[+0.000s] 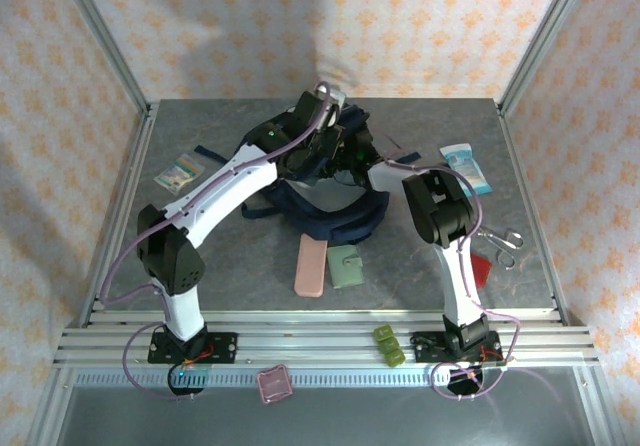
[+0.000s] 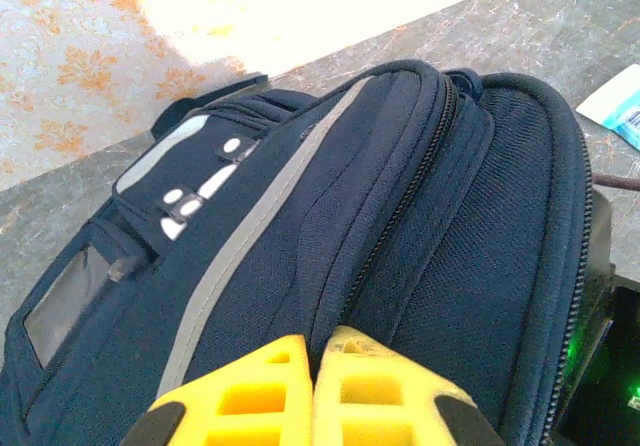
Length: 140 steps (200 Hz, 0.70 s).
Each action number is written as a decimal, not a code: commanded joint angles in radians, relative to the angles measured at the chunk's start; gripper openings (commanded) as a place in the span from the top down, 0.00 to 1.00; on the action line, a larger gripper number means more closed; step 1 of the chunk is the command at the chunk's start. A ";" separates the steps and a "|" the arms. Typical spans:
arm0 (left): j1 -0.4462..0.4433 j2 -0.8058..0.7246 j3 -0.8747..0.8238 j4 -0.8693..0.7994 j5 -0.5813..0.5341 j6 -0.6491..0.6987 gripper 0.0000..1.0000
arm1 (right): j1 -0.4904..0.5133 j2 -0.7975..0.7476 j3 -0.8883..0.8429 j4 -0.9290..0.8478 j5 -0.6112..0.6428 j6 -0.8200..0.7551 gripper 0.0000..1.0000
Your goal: Pack the student bag
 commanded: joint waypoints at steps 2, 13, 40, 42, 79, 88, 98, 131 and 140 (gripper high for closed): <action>-0.007 -0.090 -0.031 0.138 -0.084 -0.037 1.00 | -0.002 -0.119 -0.084 -0.111 0.090 -0.058 0.15; -0.004 -0.091 -0.053 0.148 -0.112 -0.037 1.00 | -0.006 -0.202 -0.173 -0.141 0.120 -0.108 0.14; 0.000 -0.080 -0.098 0.184 -0.155 -0.035 1.00 | -0.020 -0.404 -0.351 -0.227 0.202 -0.201 0.13; 0.001 -0.078 -0.102 0.187 -0.157 -0.035 1.00 | -0.021 -0.417 -0.359 -0.238 0.207 -0.209 0.13; 0.020 -0.034 -0.123 0.210 -0.198 -0.033 1.00 | -0.026 -0.608 -0.460 -0.445 0.330 -0.356 0.15; 0.026 -0.025 -0.130 0.218 -0.206 -0.037 1.00 | -0.026 -0.651 -0.491 -0.466 0.347 -0.375 0.16; 0.033 -0.021 -0.143 0.237 -0.210 -0.039 1.00 | -0.026 -0.705 -0.535 -0.477 0.362 -0.389 0.17; 0.062 0.021 -0.150 0.254 -0.236 -0.032 1.00 | -0.013 -0.886 -0.652 -0.519 0.408 -0.424 0.19; 0.070 0.031 -0.147 0.254 -0.238 -0.034 1.00 | -0.006 -0.928 -0.669 -0.546 0.422 -0.435 0.19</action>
